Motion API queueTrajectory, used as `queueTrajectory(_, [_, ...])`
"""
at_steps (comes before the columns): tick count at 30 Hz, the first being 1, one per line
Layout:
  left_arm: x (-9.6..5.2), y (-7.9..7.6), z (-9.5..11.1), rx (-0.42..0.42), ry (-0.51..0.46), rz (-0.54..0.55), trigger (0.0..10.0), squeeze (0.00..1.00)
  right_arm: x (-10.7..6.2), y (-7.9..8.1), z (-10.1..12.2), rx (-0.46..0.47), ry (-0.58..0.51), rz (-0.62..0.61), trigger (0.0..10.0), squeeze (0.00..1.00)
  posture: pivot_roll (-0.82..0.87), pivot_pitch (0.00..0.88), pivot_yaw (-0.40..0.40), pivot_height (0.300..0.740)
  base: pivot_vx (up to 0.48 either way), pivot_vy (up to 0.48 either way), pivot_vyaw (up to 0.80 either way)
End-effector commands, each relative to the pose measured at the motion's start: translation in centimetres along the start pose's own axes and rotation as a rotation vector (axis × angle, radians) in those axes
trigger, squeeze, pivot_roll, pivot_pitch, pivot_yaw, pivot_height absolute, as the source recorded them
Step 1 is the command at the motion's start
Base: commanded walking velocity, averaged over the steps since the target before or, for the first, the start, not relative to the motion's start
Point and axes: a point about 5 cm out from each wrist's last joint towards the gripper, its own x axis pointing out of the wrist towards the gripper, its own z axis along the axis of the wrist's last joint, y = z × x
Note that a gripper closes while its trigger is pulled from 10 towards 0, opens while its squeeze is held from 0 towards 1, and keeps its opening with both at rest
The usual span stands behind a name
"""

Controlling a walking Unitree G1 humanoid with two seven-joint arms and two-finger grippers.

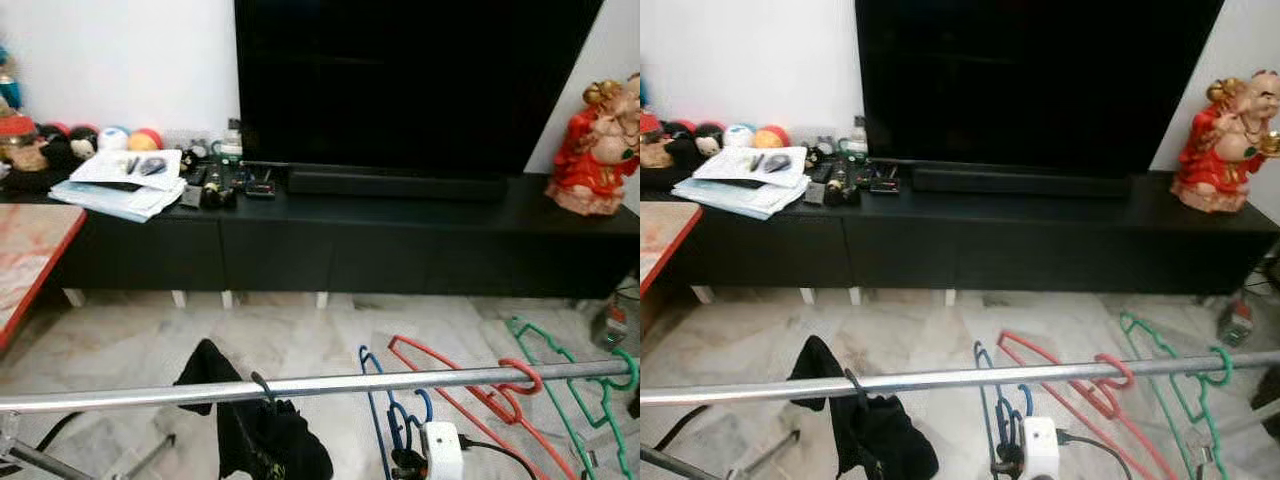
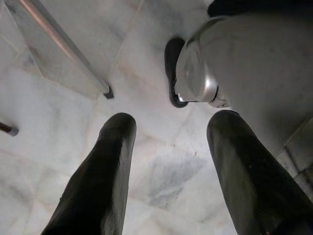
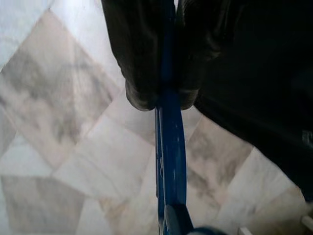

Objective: Hang hanger

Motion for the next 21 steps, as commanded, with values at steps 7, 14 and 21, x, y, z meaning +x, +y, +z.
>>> queueTrajectory(7, [0.0, 0.0, -0.4, 0.005, 0.01, 0.003, 10.0, 0.0, 0.0, 0.1, 0.0, -0.004, -0.011, 0.002, 10.0, 0.0, 0.13, 0.0, -0.067, 0.74, -0.232, 0.0, 0.0])
queueTrajectory(14, [0.0, 0.1, -0.4, 0.02, 0.016, 0.0, 10.0, 0.0, -0.1, 0.1, 0.5, -0.033, -0.055, 0.032, 10.0, 0.0, 0.12, 0.0, -0.062, 0.74, 0.0, 0.0, 0.0])
queueTrajectory(21, [-0.1, 0.1, -0.4, 0.025, 0.015, 0.001, 10.0, 0.0, 0.1, -0.2, 2.2, -0.067, -0.124, 0.024, 10.0, 0.0, 0.12, 0.0, -0.06, 0.74, 0.0, 0.0, 0.0])
